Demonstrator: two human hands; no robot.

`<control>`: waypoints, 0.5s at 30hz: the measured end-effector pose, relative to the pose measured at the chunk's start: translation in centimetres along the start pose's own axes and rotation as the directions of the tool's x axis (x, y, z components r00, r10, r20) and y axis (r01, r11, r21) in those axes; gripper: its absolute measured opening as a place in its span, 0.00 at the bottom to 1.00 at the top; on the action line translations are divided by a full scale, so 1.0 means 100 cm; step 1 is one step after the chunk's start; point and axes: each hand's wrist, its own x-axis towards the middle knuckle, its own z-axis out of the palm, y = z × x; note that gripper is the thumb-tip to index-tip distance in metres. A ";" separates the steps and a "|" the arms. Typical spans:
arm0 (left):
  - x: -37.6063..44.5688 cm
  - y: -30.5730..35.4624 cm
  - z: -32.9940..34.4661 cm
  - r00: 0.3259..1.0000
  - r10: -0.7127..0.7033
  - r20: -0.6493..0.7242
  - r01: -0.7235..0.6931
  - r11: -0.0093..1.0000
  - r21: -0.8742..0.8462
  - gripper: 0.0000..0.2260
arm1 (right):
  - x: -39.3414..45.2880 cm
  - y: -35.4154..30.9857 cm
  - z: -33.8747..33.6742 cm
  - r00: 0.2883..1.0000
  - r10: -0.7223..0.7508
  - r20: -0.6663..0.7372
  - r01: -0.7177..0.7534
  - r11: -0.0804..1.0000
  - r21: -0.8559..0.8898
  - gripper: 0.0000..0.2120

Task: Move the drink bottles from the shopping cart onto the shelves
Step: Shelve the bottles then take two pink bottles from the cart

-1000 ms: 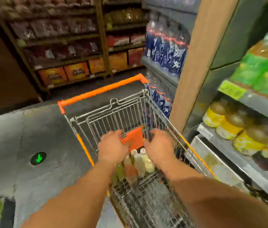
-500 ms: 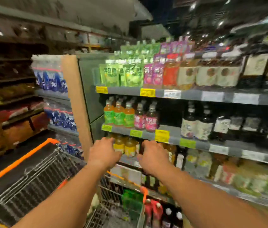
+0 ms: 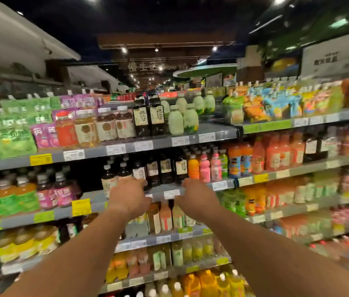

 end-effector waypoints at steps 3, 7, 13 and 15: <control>-0.001 0.047 0.006 1.000 0.014 0.025 -0.014 1.000 -0.011 0.21 | -0.013 0.039 -0.023 0.999 0.028 -0.021 -0.028 0.999 0.033 0.19; 0.008 0.101 0.013 0.998 0.043 0.050 -0.041 0.999 -0.030 0.23 | -0.024 0.088 -0.049 0.997 0.065 -0.029 -0.065 0.998 0.023 0.18; 0.030 0.161 0.029 0.995 0.066 0.071 -0.060 0.995 -0.083 0.22 | -0.017 0.152 -0.075 0.994 0.104 -0.013 -0.105 0.994 -0.032 0.20; 0.041 0.173 0.036 0.994 0.070 0.080 -0.061 0.992 -0.108 0.21 | -0.013 0.168 -0.078 0.992 0.129 -0.018 -0.130 0.990 -0.056 0.19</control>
